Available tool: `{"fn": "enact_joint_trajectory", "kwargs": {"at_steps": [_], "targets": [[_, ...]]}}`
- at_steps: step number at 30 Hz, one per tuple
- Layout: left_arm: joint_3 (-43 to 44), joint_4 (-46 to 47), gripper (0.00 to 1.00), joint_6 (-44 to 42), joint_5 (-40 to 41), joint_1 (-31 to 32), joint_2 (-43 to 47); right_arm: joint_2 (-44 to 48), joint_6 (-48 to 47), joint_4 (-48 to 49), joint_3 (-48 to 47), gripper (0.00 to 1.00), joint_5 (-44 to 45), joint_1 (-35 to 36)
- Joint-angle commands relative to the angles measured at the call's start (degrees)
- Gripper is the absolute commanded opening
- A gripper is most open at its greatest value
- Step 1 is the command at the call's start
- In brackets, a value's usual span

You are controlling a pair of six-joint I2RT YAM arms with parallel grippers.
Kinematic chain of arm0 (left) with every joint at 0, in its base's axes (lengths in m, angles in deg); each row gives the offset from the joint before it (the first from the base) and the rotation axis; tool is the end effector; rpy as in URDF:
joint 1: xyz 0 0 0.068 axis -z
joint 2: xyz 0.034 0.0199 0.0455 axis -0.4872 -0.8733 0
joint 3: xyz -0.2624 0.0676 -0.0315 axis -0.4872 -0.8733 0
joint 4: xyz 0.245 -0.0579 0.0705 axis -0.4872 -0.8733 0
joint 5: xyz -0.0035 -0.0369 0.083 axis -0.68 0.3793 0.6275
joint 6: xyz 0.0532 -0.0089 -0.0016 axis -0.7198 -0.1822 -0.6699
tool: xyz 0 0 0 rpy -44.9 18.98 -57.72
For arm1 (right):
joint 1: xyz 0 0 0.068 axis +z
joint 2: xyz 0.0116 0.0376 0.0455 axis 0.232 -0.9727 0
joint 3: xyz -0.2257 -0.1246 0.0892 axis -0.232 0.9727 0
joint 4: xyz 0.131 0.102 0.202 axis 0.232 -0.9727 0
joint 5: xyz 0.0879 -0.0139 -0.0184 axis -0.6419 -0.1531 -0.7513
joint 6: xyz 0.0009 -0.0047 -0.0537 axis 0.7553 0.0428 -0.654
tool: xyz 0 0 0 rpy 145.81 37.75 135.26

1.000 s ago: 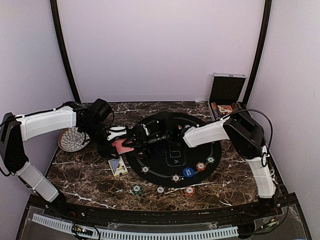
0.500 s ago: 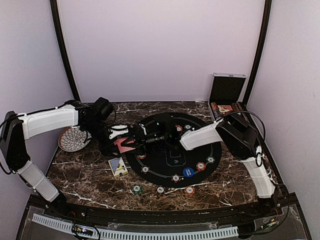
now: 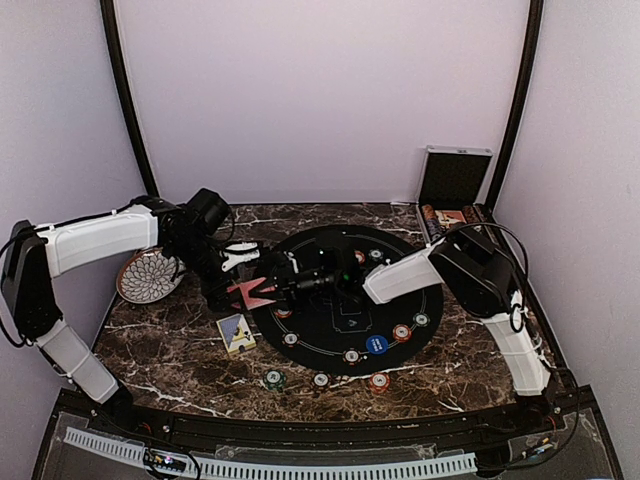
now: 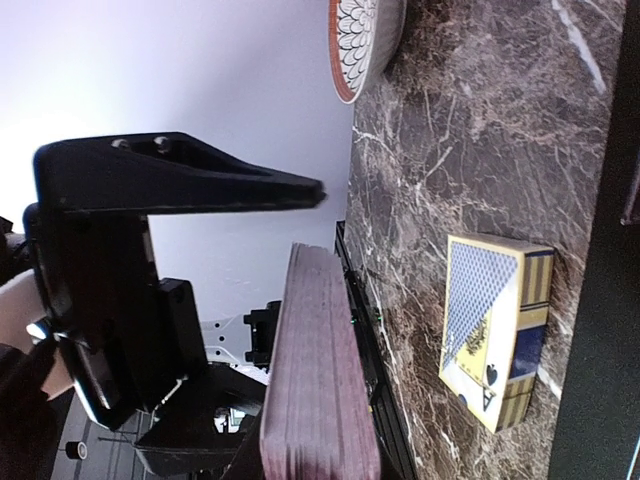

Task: Distribute texas hold em gaming equipment
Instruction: Pass from the left arm to the right, then pass from the right arm to the left

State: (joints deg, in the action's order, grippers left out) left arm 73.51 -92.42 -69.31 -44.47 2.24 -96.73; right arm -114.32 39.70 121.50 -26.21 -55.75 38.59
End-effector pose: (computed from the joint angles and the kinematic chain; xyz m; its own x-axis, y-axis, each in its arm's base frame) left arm 0.2657 -0.1721 0.2488 -0.2482 0.8456 -0.4725 0.9404 0.3273 0.0919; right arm 0.2915 0.4161 0.1454 -0.9828 -0.1823 -0.0301 -0.0463 0.0850 0.9953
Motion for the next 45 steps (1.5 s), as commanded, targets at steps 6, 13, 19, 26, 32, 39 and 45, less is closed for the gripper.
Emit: {"fn": "enact_joint_trajectory", "kwargs": {"at_steps": [6, 13, 19, 26, 32, 39, 45], "targets": [[-1.9, 10.1, 0.99, 2.6, 3.0, 0.2, 13.4, 4.0, -1.7, 2.8, 1.8, 0.00, -1.1, -0.6], [1.2, 3.1, 0.99, 6.0, 2.4, -0.2, 15.2, 6.3, -6.6, -3.4, 2.4, 0.00, -0.1, -0.8], [1.6, 4.1, 0.99, 5.2, -3.9, -1.4, 17.1, 8.5, -9.9, -7.9, 2.2, 0.00, 1.6, -0.8], [-12.3, 15.5, 0.99, -1.0, -5.0, -1.4, 24.8, 9.8, -11.3, -9.3, 1.8, 0.00, 2.6, -0.7], [-14.5, 16.9, 0.99, -2.9, -3.5, -0.7, 21.7, 10.2, -10.1, -7.7, 1.8, 0.00, 2.6, -0.6], [-12.8, 17.2, 0.99, -5.0, -1.0, -0.2, 16.3, 10.3, -8.9, -6.1, 1.5, 0.00, 2.4, -0.3], [-9.1, 15.1, 0.99, -7.0, -1.2, 0.5, 12.2, 9.6, -6.3, -3.0, 1.5, 0.00, 1.4, 0.1]]}}
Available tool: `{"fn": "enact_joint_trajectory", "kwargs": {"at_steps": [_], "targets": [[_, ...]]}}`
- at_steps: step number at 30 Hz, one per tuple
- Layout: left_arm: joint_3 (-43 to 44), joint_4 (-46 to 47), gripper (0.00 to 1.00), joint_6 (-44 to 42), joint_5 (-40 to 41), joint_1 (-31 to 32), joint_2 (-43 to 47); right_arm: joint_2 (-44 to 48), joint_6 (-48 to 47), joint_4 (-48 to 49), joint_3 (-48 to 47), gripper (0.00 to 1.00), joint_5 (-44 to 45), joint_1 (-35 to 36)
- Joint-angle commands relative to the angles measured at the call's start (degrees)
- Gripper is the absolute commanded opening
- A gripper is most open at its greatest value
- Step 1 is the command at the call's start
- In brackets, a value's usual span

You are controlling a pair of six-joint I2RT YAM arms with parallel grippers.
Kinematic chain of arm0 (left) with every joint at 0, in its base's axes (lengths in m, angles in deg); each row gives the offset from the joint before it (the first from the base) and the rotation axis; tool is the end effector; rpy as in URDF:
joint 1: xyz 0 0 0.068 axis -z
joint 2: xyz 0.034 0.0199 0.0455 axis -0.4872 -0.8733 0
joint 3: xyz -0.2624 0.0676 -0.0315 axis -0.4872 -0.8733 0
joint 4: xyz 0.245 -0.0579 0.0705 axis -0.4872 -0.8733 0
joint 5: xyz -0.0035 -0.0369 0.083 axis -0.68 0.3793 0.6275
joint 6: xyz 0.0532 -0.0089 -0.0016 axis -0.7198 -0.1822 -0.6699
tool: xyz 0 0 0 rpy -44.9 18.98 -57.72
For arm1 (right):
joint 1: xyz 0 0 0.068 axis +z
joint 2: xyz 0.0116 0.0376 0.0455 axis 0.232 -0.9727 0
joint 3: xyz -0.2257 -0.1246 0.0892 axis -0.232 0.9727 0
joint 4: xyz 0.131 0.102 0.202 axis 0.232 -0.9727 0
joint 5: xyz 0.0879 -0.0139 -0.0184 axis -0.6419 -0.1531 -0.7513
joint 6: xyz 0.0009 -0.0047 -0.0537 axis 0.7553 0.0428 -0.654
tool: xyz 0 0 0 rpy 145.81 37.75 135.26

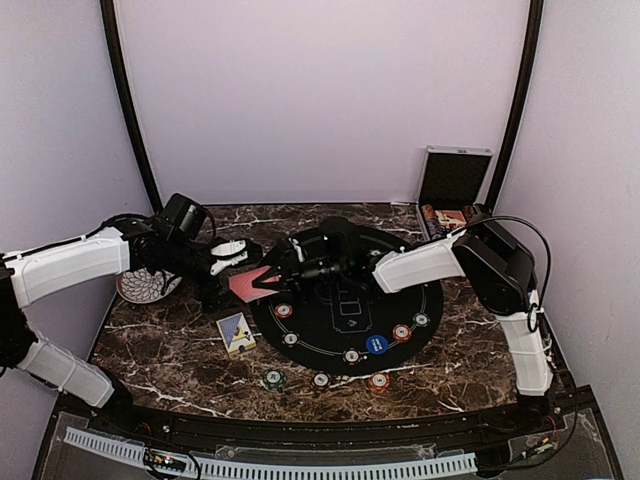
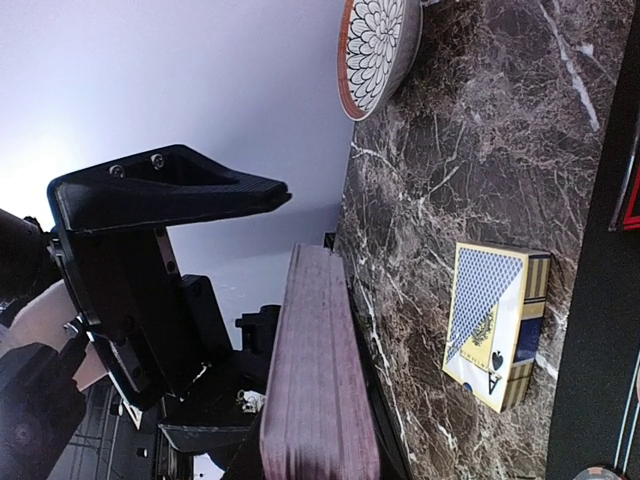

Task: Distribute texas hold em gaming equipment
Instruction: Pass from the right arm to the left

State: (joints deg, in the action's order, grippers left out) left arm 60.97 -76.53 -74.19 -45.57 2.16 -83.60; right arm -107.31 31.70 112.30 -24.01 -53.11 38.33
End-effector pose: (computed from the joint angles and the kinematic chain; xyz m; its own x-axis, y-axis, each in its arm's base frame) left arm 0.2366 -0.1547 0.2617 -0.0298 0.7821 -0.6225 0.9078 0.2818 0.3106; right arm 0.2860 0.4036 0.1766 -0.9813 -0.1530 -0.1172 -0.1377 0.1309 0.9818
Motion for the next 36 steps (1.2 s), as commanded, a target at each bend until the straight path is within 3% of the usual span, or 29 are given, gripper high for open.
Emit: {"fn": "enact_joint_trajectory", "kwargs": {"at_steps": [1, 17, 26, 29, 33, 36], "targets": [[3.8, -1.1, 0.99, -2.7, -0.8, 0.9, -1.5, 2.6, 1.7, 6.2, -0.9, 0.00, -1.4, 0.4], [8.8, -6.0, 0.92, -3.7, -2.9, 2.6, -6.5, 2.3, 3.2, 7.5, -1.8, 0.00, -2.4, 0.7], [10.0, -5.5, 0.79, -1.8, -2.8, 2.6, -7.4, 1.8, 2.9, 7.1, -1.8, 0.00, -2.5, 0.8], [10.1, -5.7, 0.79, -1.3, -2.2, 2.6, -8.4, 1.8, 3.1, 7.7, -1.7, 0.00, -2.7, 1.0], [9.7, -5.1, 0.93, -0.2, -1.5, 2.6, -8.8, 2.0, 2.8, 7.6, -1.6, 0.00, -2.7, 1.0], [10.5, -5.5, 0.97, 0.6, -1.7, 2.5, -9.3, 1.9, 2.9, 7.6, -1.5, 0.00, -2.7, 1.0]]}}
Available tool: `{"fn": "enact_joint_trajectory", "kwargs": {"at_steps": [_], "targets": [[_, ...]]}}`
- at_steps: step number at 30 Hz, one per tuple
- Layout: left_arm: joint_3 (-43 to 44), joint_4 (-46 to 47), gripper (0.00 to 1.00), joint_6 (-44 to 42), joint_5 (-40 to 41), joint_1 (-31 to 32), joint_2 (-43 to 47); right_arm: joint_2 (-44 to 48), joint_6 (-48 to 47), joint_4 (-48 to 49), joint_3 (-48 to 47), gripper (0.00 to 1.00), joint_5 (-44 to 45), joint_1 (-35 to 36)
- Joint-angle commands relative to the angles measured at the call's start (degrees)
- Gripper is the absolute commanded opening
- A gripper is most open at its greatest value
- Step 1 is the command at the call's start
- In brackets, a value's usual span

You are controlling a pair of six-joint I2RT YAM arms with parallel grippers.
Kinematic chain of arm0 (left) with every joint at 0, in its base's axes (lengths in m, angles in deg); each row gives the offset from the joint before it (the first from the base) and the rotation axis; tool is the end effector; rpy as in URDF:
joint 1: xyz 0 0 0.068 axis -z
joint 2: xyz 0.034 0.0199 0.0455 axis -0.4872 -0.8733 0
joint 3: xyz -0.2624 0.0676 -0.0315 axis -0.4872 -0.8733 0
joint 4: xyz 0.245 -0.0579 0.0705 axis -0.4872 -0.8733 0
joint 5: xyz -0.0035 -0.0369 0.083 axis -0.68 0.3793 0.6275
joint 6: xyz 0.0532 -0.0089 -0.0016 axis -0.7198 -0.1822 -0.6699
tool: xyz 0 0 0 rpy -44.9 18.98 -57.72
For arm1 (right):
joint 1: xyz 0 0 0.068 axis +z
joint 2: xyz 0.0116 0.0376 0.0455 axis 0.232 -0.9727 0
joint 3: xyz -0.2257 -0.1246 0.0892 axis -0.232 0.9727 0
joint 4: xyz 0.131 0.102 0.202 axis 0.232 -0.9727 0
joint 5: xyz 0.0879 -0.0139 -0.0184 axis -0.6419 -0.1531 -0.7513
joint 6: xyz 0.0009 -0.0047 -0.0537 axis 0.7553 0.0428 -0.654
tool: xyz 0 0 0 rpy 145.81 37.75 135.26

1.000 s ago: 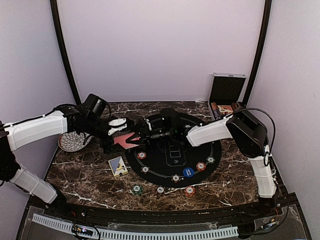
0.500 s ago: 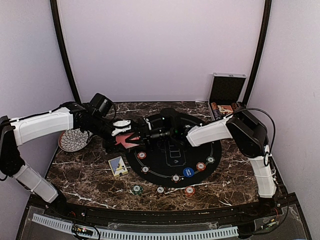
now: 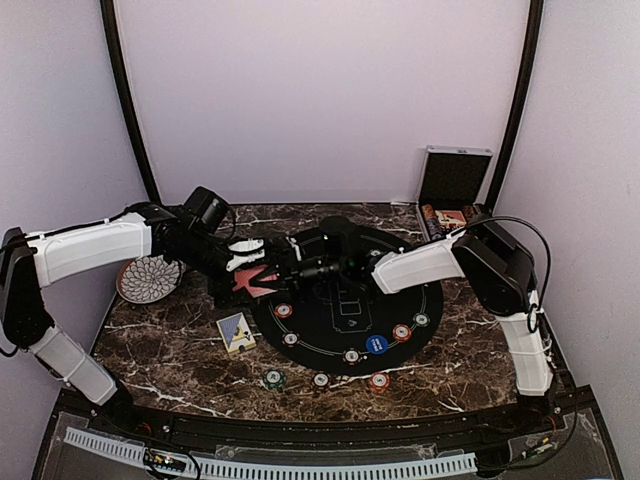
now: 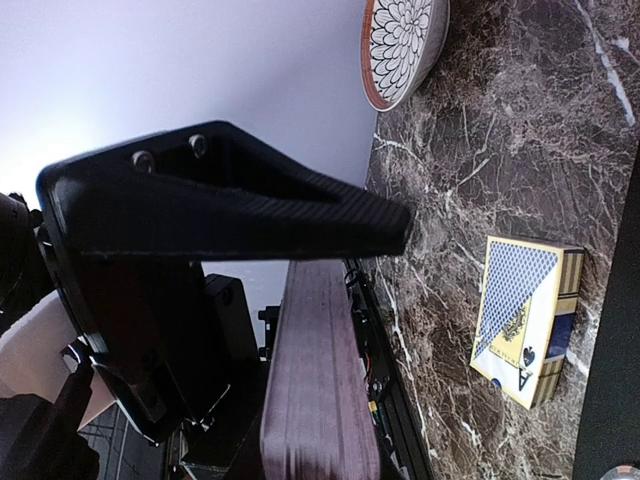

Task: Distribute texas hold em gaming equipment
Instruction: Pass from the right arm to the left

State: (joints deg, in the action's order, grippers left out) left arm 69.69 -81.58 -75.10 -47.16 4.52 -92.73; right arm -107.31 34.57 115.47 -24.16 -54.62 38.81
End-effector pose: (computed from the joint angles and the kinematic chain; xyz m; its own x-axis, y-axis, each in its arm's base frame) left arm 0.2571 -0.1835 0.2599 -0.0241 0.8076 -0.5893 0.9480 0.2055 0.2429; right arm 0.2826 0.4070 0.1829 -0.9786 -0.1757 -0.1070 -0.1237 0.0867 0.9885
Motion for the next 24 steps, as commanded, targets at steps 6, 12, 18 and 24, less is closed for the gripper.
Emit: {"fn": "enact_joint_trajectory", "kwargs": {"at_steps": [6, 12, 18, 24], "targets": [[2.8, -1.1, 0.86, 1.5, -1.5, 0.2, -0.4, 1.7, 0.2, 4.6, -1.3, 0.00, -1.3, 0.5], [3.3, -0.8, 0.59, 1.6, -0.4, 0.2, -0.9, 1.5, 0.5, 5.1, -1.0, 0.00, -1.3, 0.5], [4.1, -1.2, 0.31, 1.8, 0.3, 0.2, -1.3, 1.4, 1.2, 6.1, -0.4, 0.07, -0.9, 0.4], [4.4, -2.1, 0.26, 1.6, 0.3, 0.2, -1.3, 0.5, 1.4, 5.6, -1.6, 0.31, -0.5, 0.4]]}}
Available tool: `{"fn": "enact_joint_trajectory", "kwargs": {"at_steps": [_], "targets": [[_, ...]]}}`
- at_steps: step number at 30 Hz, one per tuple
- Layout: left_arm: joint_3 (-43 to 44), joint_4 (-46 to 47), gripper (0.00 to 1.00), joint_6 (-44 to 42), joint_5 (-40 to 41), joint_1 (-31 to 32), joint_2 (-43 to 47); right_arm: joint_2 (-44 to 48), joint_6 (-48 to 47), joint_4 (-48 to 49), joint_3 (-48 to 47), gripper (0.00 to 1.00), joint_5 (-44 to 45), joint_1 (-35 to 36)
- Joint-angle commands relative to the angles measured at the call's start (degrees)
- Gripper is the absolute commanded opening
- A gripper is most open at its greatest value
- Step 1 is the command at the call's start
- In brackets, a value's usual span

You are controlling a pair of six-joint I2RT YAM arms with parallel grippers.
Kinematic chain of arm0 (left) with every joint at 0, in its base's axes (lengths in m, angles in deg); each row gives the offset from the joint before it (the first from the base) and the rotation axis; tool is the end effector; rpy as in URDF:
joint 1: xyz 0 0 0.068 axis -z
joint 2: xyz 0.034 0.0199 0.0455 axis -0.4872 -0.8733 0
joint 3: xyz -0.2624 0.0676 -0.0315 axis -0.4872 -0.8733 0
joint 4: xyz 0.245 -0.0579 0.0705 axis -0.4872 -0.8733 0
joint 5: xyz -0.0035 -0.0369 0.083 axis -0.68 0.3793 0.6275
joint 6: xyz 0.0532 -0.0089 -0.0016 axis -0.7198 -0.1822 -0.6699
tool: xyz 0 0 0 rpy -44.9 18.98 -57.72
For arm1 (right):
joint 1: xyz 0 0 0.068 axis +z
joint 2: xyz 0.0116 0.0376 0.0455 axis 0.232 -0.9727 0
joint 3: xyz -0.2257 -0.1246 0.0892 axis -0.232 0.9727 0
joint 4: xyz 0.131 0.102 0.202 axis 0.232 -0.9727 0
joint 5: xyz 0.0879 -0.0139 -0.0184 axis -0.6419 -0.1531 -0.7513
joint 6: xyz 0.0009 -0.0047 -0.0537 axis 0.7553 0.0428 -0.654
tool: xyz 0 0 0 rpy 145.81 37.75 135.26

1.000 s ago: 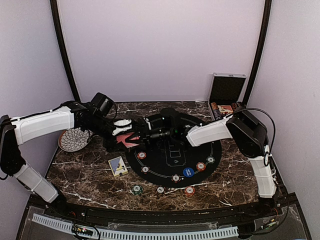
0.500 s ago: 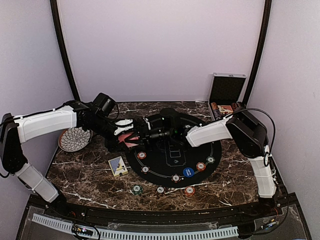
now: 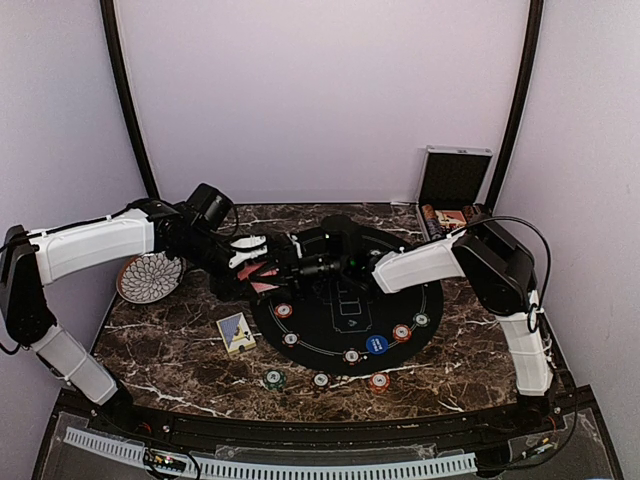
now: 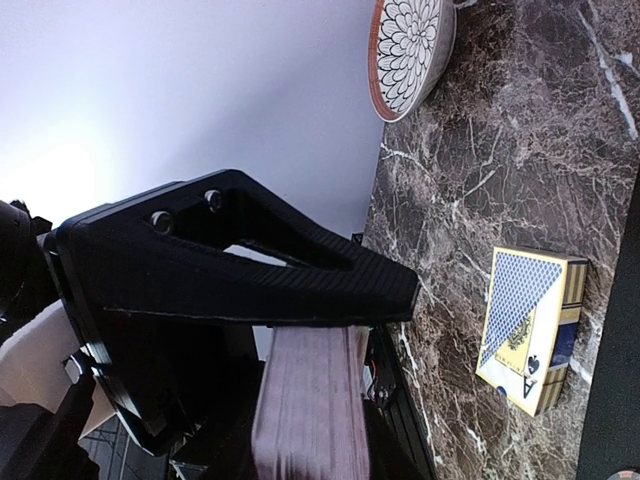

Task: Distribute texas hold em gaming equipment
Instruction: Pass from the right arm to the left

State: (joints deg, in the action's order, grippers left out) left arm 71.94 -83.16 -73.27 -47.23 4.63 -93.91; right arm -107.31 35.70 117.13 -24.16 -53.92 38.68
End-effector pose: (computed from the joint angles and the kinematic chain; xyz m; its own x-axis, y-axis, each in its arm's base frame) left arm 0.2610 -0.1869 0.2644 -0.0570 0.8032 -0.5930 0.9492 0.2277 0.2173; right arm 0.2841 0.4067 0.1857 -0.9813 -0.1577 -0.1099 -0.1222 0.0702 0.9900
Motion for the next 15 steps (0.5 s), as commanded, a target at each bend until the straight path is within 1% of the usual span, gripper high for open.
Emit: {"fn": "enact_joint_trajectory", "kwargs": {"at_steps": [1, 2, 6, 12, 15], "targets": [[2.2, -0.7, 0.26, -0.2, 0.3, 0.1, -0.1, 0.4, 0.3, 3.8, -1.9, 0.34, -1.2, 0.5], [2.3, -0.8, 0.25, -0.1, 0.2, 0.1, 0.0, 0.1, 0.4, 3.7, -2.2, 0.37, -1.1, 0.5], [2.4, -1.1, 0.25, -0.1, 0.4, 0.1, 0.0, -0.2, 0.6, 3.8, -3.0, 0.40, -1.1, 0.6], [2.6, -1.2, 0.24, 0.0, 0.4, 0.1, 0.0, -0.5, 0.1, 2.2, -2.5, 0.41, -0.7, 0.5], [2.8, -1.3, 0.24, 0.1, 0.5, 0.1, 0.0, -0.5, -2.0, -1.9, -3.1, 0.41, 0.0, 0.4]]}}
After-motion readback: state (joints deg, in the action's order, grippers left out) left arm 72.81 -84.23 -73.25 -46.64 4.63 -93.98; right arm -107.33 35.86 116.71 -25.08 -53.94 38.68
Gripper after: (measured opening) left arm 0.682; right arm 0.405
